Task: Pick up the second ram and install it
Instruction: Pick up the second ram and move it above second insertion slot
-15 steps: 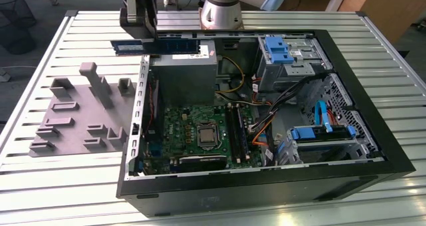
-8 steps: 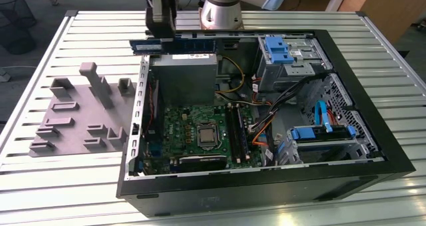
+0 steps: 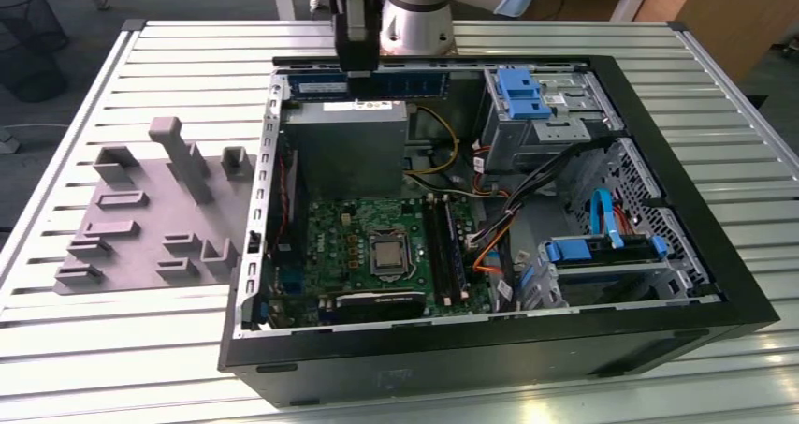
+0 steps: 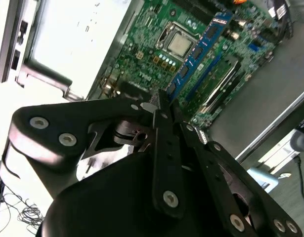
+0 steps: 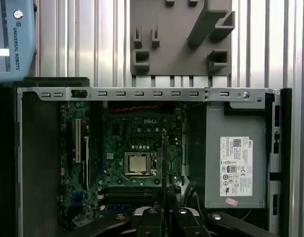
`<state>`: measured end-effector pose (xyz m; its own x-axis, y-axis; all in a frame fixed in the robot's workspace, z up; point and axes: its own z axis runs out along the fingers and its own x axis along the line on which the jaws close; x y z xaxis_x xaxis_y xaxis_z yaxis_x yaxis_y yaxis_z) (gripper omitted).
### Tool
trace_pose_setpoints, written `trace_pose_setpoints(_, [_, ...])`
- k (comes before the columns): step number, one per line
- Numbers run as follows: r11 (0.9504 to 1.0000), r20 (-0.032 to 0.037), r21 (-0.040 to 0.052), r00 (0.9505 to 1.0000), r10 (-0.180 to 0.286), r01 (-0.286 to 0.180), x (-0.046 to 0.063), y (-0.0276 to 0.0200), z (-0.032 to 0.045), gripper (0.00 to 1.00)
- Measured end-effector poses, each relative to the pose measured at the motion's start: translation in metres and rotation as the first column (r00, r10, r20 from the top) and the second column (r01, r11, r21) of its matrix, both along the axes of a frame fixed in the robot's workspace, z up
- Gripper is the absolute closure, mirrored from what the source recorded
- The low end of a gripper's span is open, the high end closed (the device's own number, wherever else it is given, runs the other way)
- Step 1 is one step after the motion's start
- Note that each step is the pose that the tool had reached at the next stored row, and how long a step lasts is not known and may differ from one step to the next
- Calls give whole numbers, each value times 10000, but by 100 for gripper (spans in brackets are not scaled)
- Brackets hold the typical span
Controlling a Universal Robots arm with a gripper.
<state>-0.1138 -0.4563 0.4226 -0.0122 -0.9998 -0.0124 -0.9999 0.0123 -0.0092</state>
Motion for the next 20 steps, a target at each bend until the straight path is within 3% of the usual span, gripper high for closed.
trace_pose_setpoints(10, [10000,0,0,10000,2,-2,395,0,-1,86])
trace_pose_setpoints(17, [10000,0,0,10000,1,-1,630,0,-1,86])
trace_pose_setpoints(20, [10000,0,-1,10000,2,-2,680,-1,-1,86])
